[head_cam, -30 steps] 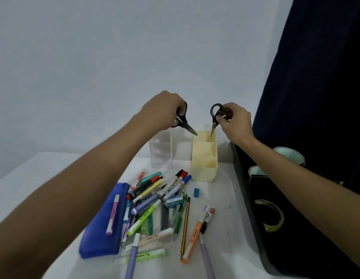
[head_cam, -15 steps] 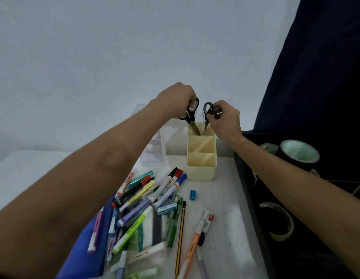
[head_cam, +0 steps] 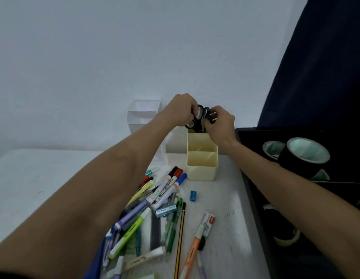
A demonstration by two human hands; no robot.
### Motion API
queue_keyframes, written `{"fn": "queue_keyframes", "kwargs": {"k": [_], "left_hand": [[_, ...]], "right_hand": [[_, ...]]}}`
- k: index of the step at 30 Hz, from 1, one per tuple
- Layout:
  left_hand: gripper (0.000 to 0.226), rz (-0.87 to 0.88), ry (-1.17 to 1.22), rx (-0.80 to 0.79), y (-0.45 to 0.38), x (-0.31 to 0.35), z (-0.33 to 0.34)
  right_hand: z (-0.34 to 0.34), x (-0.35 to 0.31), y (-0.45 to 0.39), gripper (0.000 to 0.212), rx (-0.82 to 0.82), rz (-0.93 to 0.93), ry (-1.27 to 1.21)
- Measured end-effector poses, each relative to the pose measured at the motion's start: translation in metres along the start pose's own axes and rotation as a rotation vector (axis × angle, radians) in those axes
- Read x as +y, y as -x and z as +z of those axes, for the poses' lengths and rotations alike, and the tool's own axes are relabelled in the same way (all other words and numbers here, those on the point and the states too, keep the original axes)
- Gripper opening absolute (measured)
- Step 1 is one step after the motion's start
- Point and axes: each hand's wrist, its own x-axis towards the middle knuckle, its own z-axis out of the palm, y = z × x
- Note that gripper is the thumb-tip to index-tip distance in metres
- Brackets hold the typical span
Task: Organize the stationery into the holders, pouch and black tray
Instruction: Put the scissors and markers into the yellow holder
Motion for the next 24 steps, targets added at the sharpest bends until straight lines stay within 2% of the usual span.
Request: {"fn": "queue_keyframes", "kwargs": {"k": [9, 12, 15, 20, 22, 24], "left_hand": [[0.014, -0.233, 0.337, 0.027, 0.015, 0.005, 0.005], [0.018, -0.233, 0.220, -0.001, 0.020, 0.005, 0.001], [0.023, -0.185, 0.067, 0.074, 0.024, 0.003, -0.003], [0.019, -0.112, -0.006, 0.146, 0.043, 0.002, -0.018], [0.018, -0.103, -0.017, 0.134, 0.057, -0.003, -0.022], [0.017, -0.101, -0.050, 0.084, 0.073, -0.011, -0.023]], "right_hand": [[0.003, -0.008, 0.011, 0.038, -0.166, -0.018, -0.008], [0.003, -0.007, 0.016, 0.039, -0.206, -0.065, 0.071], [0.000, -0.009, 0.019, 0.041, -0.213, -0.070, 0.090], [-0.002, -0.021, 0.030, 0.025, -0.216, -0.159, 0.088], [-0.001, -0.027, 0.039, 0.022, -0.283, -0.206, 0.088], [0.000, -0.033, 0.051, 0.019, -0.419, -0.274, 0.104]]}}
